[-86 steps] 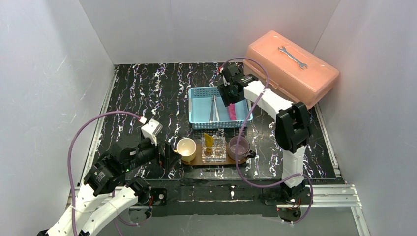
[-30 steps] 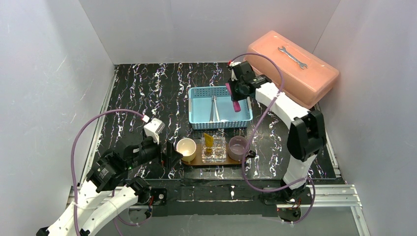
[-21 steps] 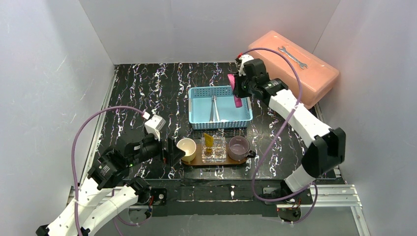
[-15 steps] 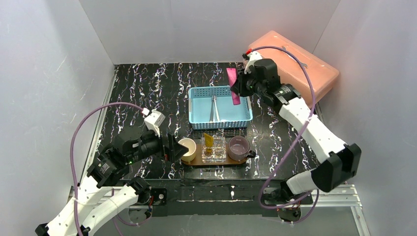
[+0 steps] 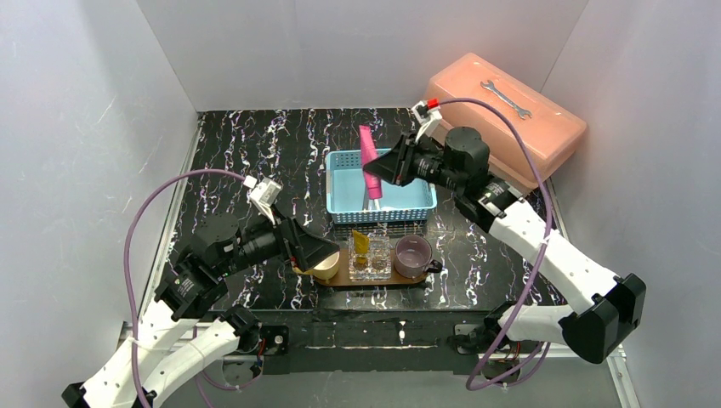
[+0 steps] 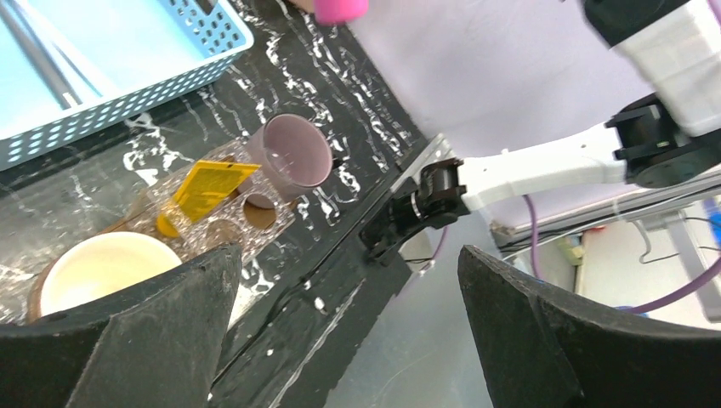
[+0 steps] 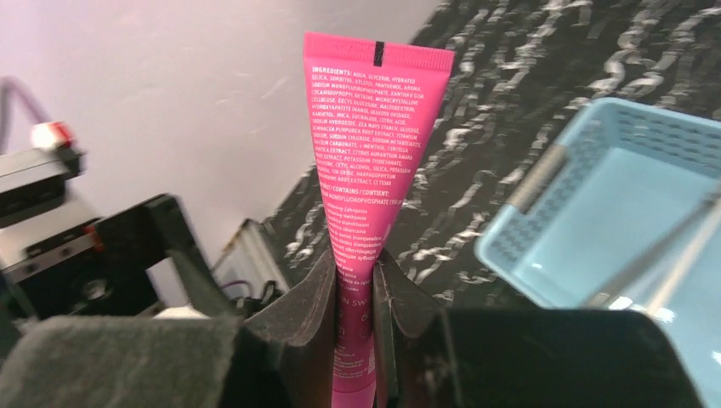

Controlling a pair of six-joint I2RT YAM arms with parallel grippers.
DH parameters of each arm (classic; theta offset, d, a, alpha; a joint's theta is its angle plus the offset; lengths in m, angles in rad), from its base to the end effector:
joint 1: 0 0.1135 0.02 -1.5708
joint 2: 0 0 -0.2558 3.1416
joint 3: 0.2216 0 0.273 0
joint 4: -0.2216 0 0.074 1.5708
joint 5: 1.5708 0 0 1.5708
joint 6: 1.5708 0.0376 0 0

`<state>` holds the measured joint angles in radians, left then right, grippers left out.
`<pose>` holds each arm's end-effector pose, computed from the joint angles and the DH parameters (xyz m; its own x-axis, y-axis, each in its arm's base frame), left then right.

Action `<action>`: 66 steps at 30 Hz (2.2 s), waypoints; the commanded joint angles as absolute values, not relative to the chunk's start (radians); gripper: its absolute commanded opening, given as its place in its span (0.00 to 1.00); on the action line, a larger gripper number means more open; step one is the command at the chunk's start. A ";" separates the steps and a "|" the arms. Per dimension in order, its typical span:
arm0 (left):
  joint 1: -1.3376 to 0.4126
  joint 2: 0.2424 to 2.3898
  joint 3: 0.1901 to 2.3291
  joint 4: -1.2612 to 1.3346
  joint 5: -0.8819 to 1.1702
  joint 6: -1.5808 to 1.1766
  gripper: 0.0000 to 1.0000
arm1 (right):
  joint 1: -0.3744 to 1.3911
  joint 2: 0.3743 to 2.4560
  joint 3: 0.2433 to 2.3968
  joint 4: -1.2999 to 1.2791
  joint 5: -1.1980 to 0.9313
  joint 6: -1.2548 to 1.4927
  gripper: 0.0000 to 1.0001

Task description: Prepare toiletry sets of a toothbrush and toothpaste on the tray

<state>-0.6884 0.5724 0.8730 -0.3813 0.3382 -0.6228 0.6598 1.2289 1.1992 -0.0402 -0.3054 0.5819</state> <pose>0.1085 -0.1054 0.3794 -0.5491 -0.2608 -0.7940 0.6579 0.4510 -0.6031 0.2394 0.2001 0.3989 -0.4977 0.2774 -0.8218 -0.6560 0.4995 0.5658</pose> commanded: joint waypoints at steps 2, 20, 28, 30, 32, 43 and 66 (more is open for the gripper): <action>-0.686 0.553 0.815 -0.214 0.389 -0.742 0.98 | 0.770 1.184 1.166 0.230 -0.355 0.710 0.24; -0.687 0.509 0.716 0.054 0.381 -0.945 0.98 | 1.071 1.220 1.079 0.535 -0.225 0.836 0.23; -0.687 0.493 0.725 0.058 0.396 -0.957 0.91 | 1.140 1.247 1.065 0.604 -0.129 0.837 0.22; -0.686 0.485 0.729 0.058 0.400 -0.959 0.86 | 1.150 1.254 1.069 0.609 -0.112 0.834 0.22; -0.687 0.478 0.731 0.058 0.407 -0.959 0.80 | 1.160 1.256 1.069 0.611 -0.095 0.827 0.22; -0.686 0.451 0.737 0.058 0.432 -0.954 0.42 | 1.191 1.270 1.068 0.616 -0.057 0.809 0.23; -0.686 0.505 0.776 -0.118 0.530 -0.799 0.00 | 1.197 1.149 1.130 0.263 -0.007 0.605 0.67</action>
